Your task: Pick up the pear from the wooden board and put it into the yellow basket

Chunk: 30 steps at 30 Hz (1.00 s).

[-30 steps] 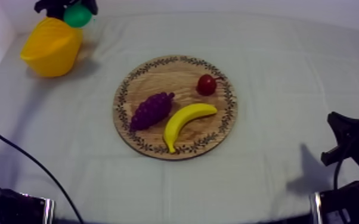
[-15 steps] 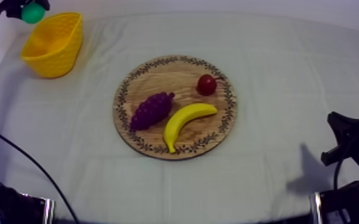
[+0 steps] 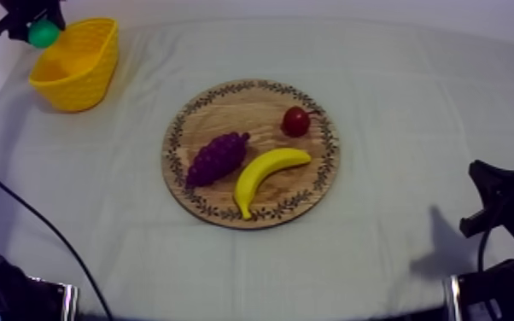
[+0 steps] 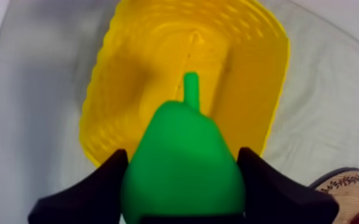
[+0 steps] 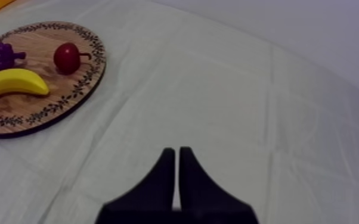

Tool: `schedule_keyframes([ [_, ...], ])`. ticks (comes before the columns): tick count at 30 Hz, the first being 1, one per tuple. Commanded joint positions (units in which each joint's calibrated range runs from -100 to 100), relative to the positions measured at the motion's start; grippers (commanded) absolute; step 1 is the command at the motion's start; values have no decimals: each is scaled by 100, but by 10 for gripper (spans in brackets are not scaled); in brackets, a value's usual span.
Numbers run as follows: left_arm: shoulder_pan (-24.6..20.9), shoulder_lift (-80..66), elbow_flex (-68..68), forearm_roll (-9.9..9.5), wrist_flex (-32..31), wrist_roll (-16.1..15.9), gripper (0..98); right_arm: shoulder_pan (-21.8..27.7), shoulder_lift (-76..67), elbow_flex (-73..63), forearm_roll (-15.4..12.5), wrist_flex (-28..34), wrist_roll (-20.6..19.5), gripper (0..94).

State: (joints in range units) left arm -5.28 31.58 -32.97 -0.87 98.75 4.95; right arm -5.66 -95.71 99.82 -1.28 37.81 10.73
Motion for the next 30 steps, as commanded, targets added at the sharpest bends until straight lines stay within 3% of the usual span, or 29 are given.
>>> schedule_keyframes([
  [1,-13,244,-111,7,2,0,586,-1,-4,-5,-1,2,-1,4],
  [9,-71,1066,-590,70,-161,-36,599,-1,-4,-5,-1,2,-1,4],
  [16,-123,1627,-1091,251,-263,-108,695,-1,-4,-5,-1,2,-1,4],
  [26,-138,1984,-1388,246,-451,-207,904,-1,-4,-5,-1,2,-1,4],
  [30,-146,1977,-1353,229,-487,-196,945,-1,-4,-5,-1,2,-1,4],
])
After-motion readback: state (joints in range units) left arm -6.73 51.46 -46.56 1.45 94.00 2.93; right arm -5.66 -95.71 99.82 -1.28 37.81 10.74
